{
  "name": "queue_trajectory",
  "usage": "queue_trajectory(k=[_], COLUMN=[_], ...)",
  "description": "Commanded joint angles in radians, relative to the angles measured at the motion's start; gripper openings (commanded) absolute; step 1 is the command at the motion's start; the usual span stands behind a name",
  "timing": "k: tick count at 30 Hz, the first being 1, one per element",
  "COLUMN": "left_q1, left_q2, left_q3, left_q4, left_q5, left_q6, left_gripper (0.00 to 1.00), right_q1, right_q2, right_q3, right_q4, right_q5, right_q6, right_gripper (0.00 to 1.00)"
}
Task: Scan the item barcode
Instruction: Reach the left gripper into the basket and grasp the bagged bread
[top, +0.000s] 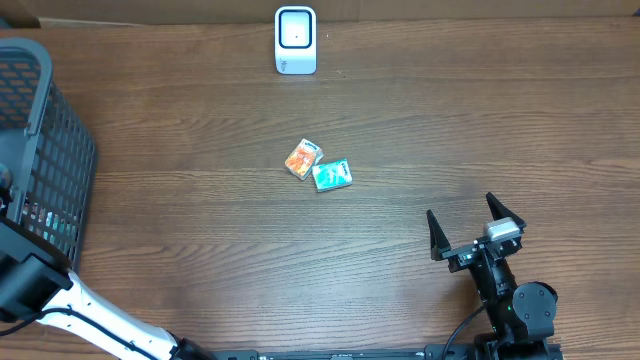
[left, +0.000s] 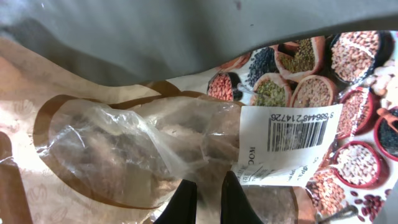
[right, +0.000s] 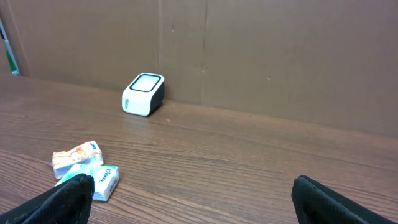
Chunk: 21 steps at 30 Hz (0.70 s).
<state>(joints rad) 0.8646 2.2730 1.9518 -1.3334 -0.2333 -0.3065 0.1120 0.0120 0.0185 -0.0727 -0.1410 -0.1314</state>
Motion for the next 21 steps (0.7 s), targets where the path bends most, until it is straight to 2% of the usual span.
queue_trajectory(k=[1,13,15,16,17,18,20,21], left_q1=[-0.001,-0.001,-0.001,-0.001,-0.001,-0.001,-0.001,-0.001], left_q2=[-0.012,-0.186,-0.193,-0.192,-0.188,-0.185,-0.173,-0.167], left_q3=[0.058,0.075,0.074,0.074,0.073,0.072,0.07,0.069], left_q4=[-0.03,-0.005,-0.003,-0.003,-0.001,-0.001,-0.001,0.001], left_q5=[0.038,0.064,0.086,0.103,0.106,0.108,0.108,0.107], left_q6=[0.015,0.016,0.046,0.08,0.094,0.105,0.105,0.106], left_gripper=[0.04,0.04,0.04,0.19,0.46,0.63,0.84,0.9], right_q1=[0.005,0.005,0.005,0.005,0.005,0.005,0.005,0.005], right_q2=[-0.008,-0.008,-0.008,-0.008,-0.008,-0.008,-0.008,-0.008], right_q3=[-0.01,-0.01,-0.01,-0.01,-0.01,-0.01,-0.01,-0.01], right_q4=[0.003,0.003,0.003,0.004,0.003,0.003,0.003,0.003], right_q5=[0.008,0.008,0.008,0.008,0.008,0.008,0.008,0.008], right_q6=[-0.001,-0.001,-0.001,-0.001,-0.001,-0.001,-0.001,-0.001], right_gripper=[1.0,1.0,1.0,1.0,1.0,1.0,1.0,1.0])
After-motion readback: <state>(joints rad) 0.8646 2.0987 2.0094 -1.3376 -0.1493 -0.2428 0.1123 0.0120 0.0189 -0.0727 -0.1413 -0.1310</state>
